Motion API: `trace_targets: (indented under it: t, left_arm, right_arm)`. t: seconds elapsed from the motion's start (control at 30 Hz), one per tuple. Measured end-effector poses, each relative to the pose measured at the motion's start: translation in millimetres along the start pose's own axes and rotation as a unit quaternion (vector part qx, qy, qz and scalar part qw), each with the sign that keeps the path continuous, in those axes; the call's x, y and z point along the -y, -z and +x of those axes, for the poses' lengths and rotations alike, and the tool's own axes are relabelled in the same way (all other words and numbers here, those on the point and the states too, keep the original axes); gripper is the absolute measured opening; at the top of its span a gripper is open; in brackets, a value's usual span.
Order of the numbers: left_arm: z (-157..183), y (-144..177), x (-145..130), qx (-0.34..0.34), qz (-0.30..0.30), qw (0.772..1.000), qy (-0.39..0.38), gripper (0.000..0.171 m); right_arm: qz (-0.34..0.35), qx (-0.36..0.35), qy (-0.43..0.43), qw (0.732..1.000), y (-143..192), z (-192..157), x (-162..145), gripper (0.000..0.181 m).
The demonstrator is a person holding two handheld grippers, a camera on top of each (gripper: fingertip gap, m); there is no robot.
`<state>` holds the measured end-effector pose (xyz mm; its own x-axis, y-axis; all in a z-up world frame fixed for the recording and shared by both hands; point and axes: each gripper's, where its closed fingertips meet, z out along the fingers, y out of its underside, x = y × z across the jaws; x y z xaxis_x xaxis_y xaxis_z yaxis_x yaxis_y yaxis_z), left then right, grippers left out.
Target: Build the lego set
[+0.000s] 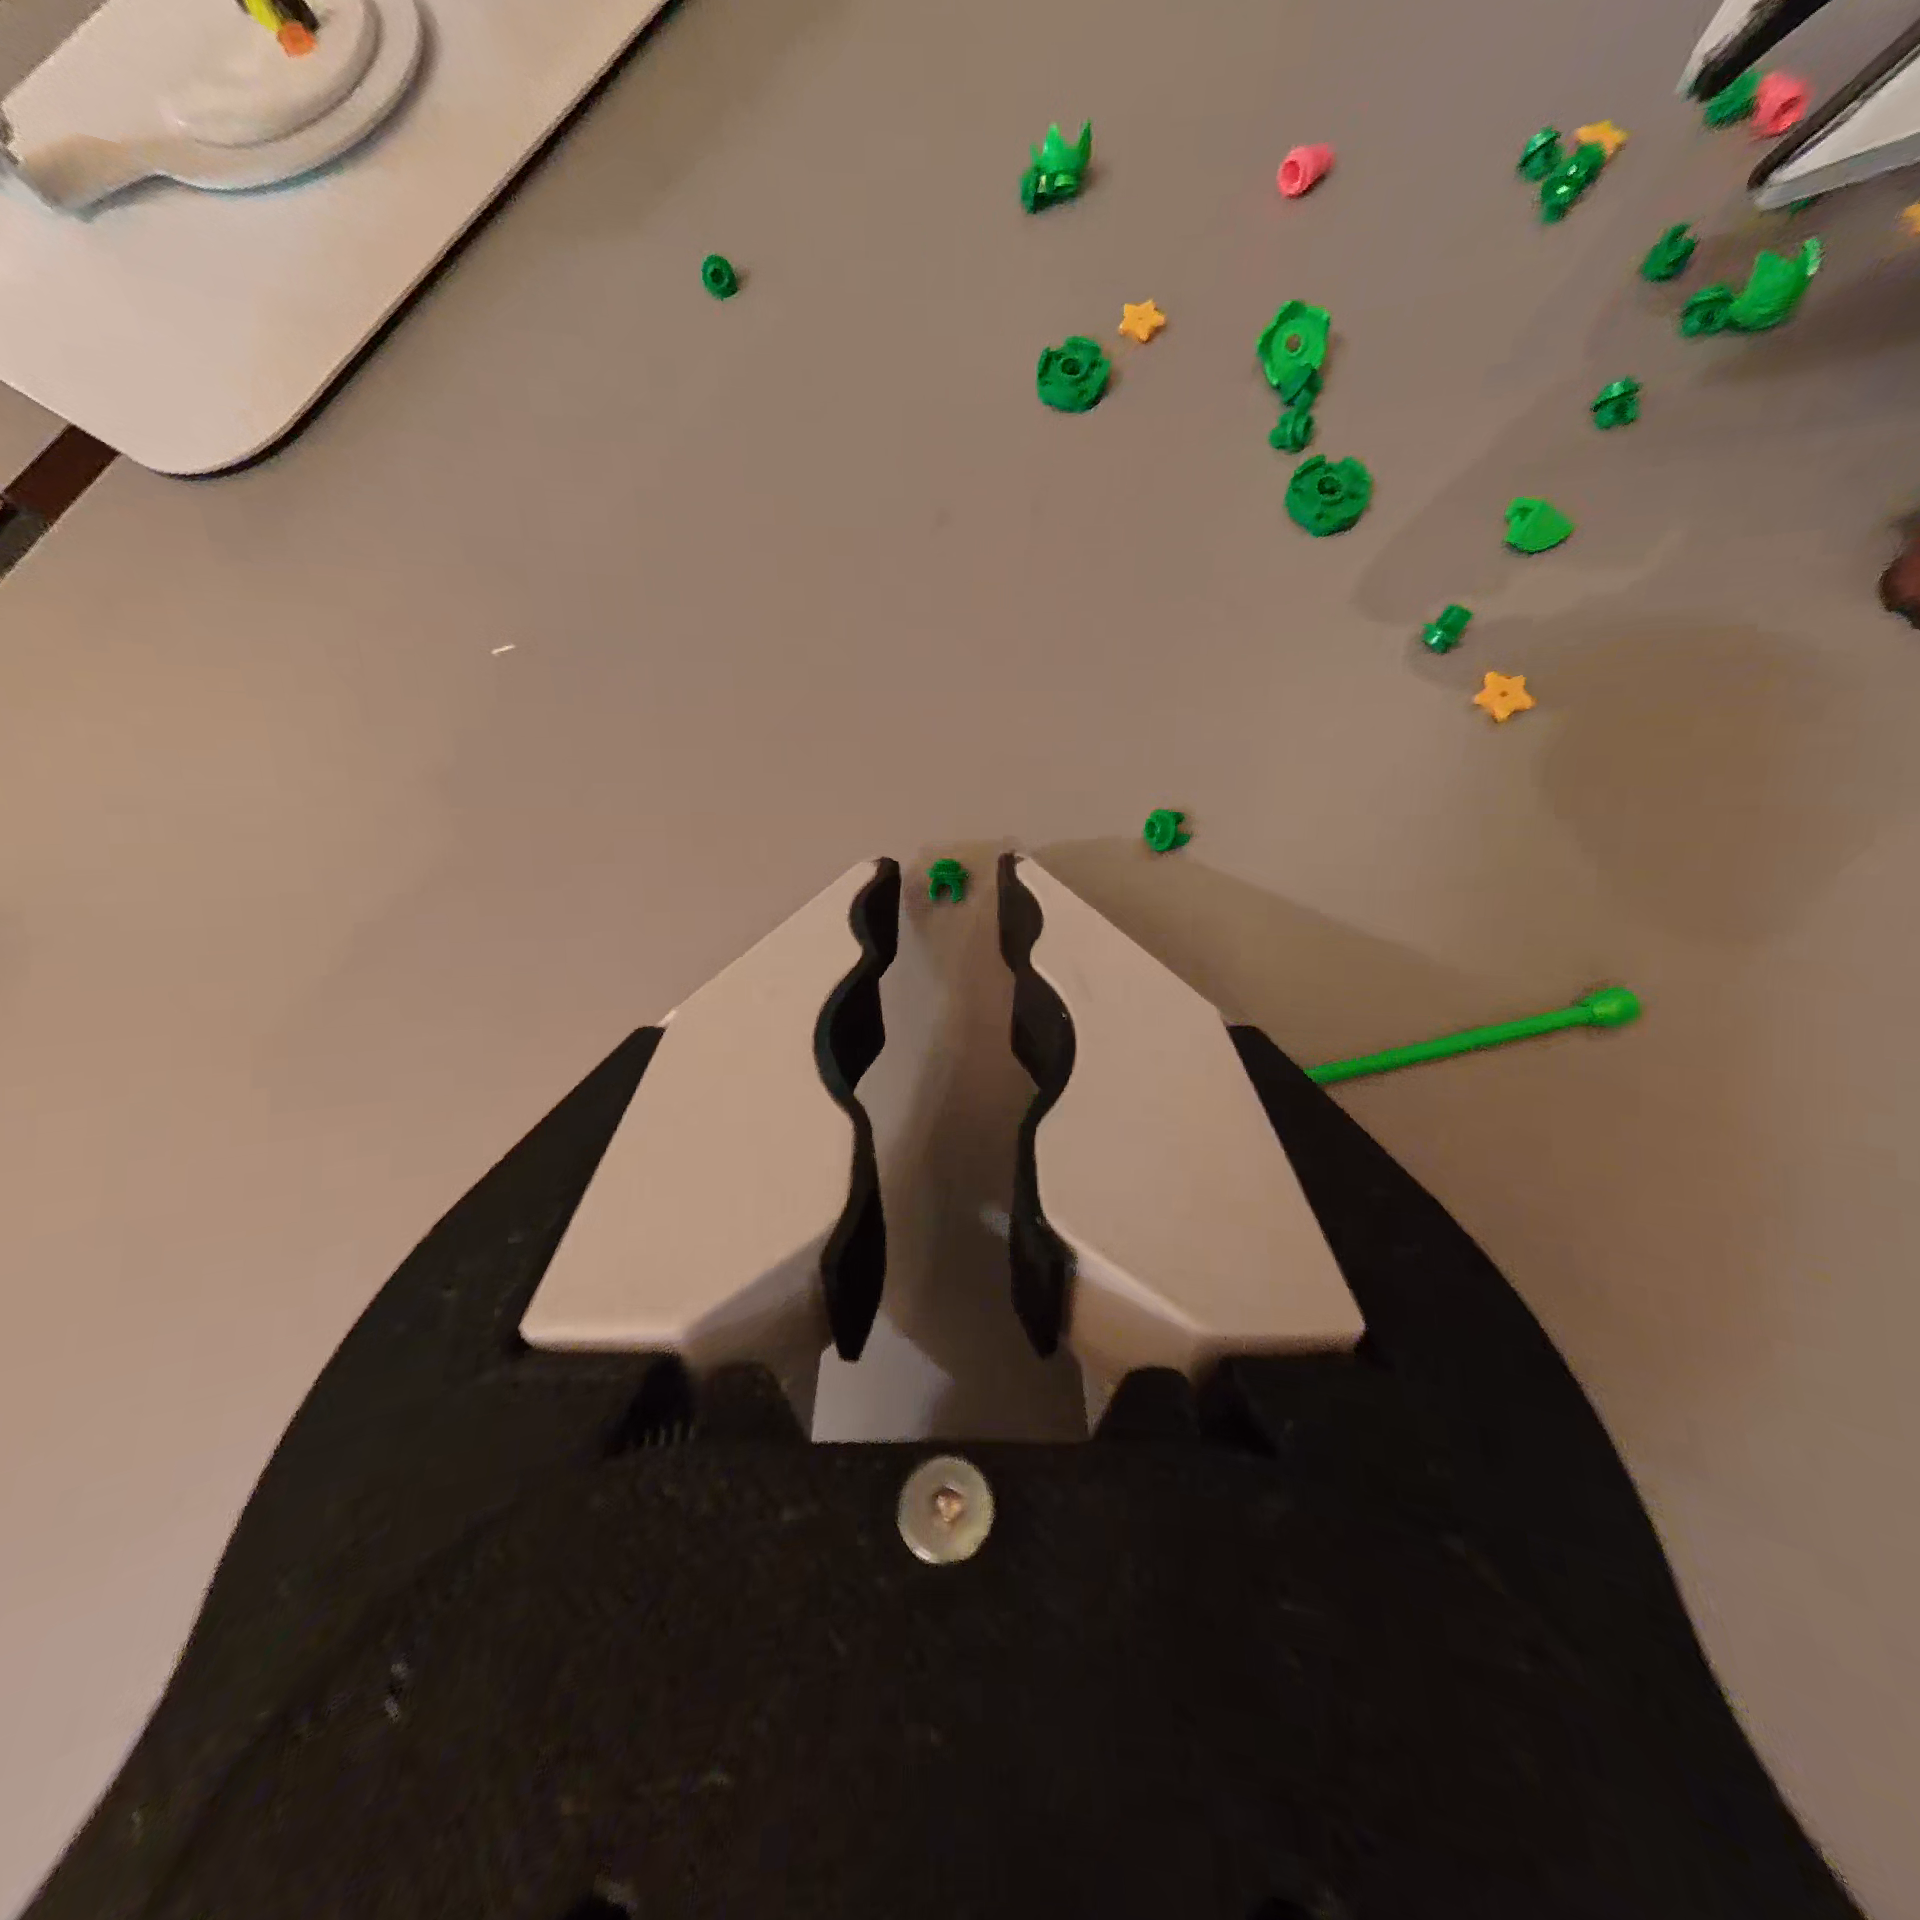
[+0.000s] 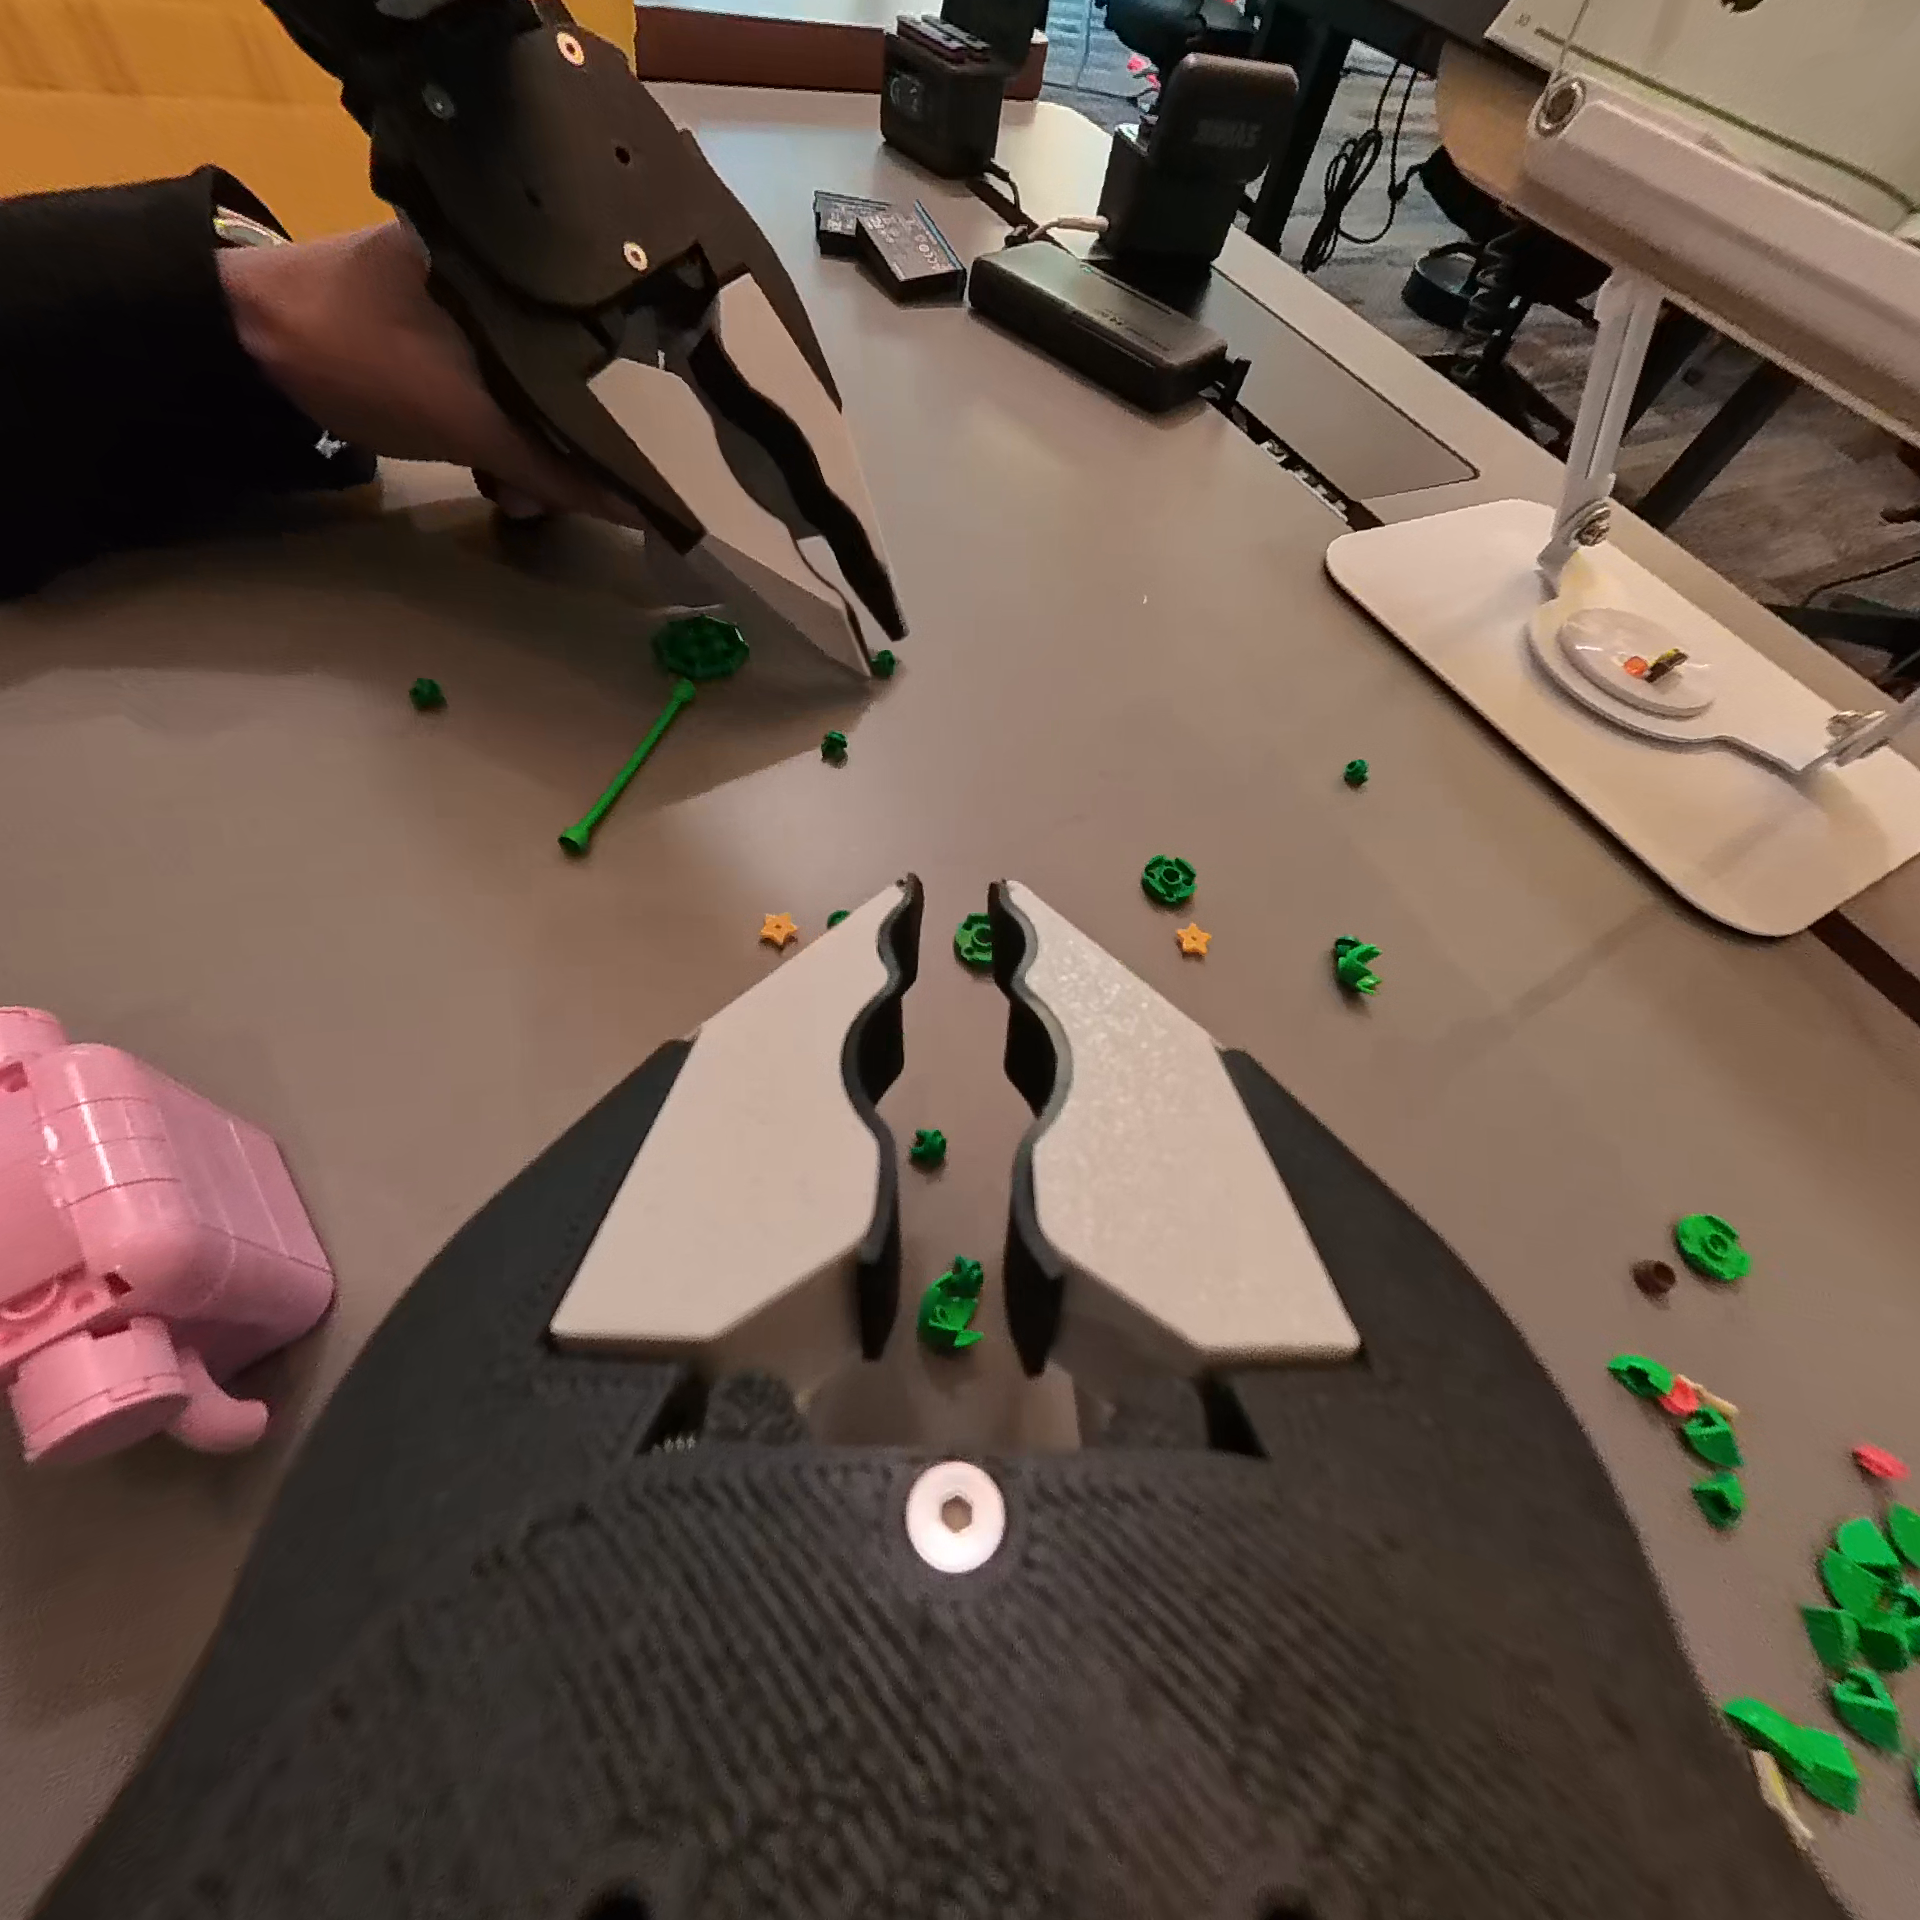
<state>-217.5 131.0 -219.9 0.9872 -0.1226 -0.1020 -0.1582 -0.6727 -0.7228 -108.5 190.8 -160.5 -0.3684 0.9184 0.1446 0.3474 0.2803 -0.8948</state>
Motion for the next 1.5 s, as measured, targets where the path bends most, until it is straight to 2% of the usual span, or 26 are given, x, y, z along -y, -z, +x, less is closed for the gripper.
trace_targets:
  t: [0.1,0.2,0.33,0.4,0.5,0.57,0.63,0.73,1.0,1.13,1.23,1.33,1.4,1.5]
  left_arm:
    - [1,-3,-3,0.0,-0.014,1.0,-0.005,0.007]
    - [5,1,-1,-0.012,-0.003,1.0,-0.016,0.006]
    - [-29,42,-2,0.027,0.015,0.999,-0.01,0.006]
    - [-44,67,-15,0.028,0.009,1.0,0.011,0.006]
    - [-46,89,-44,-0.018,-0.016,0.999,0.044,0.005]
    - [-46,90,-61,-0.041,-0.026,0.997,0.059,0.005]
    - [-43,85,-77,-0.059,-0.062,0.994,0.07,0.005]
    - [-37,75,-80,-0.067,-0.072,0.994,0.051,0.005]
    - [-34,68,-72,-0.072,-0.05,0.995,0.039,0.006]
    - [-34,69,-67,-0.065,-0.041,0.996,0.039,0.022]
    - [-32,73,-35,-0.048,0.029,0.998,0.019,0.038]
    - [-8,64,5,-0.057,0.1,0.993,-0.006,0.035]
    - [12,43,16,-0.06,0.085,0.994,-0.016,0.032]
    - [39,11,11,-0.071,0.018,0.997,-0.03,0.032]
  right_arm:
    - [-0.002,0.001,-0.006,1.0,-1,1,-3,0.011]
    - [-0.003,0.003,-0.012,1.0,-2,2,-4,0.011]
    - [0.0,-0.003,-0.009,1.0,0,4,-3,0.011]
    - [0.001,-0.002,-0.011,1.0,0,5,-3,0.011]
    - [0.0,0.003,-0.015,1.0,-1,4,-4,0.011]
    - [-0.002,0.006,-0.017,1.0,-2,3,-5,0.011]
    - [-0.004,0.007,-0.017,1.0,-3,2,-6,0.011]
    - [-0.004,0.007,-0.018,1.0,-3,3,-7,0.01]
    - [0.0,0.006,-0.015,1.0,-2,2,-4,0.01]
    - [0.0,0.001,-0.008,1.0,-1,2,-2,0.01]
    - [0.0,-0.011,-0.005,1.0,0,7,-2,0.01]
    - [0.006,-0.013,-0.014,1.0,3,11,0,0.01]
    - [0.011,-0.01,-0.021,1.0,4,11,1,0.01]
    - [0.011,-0.011,-0.016,1.0,4,10,2,0.01]
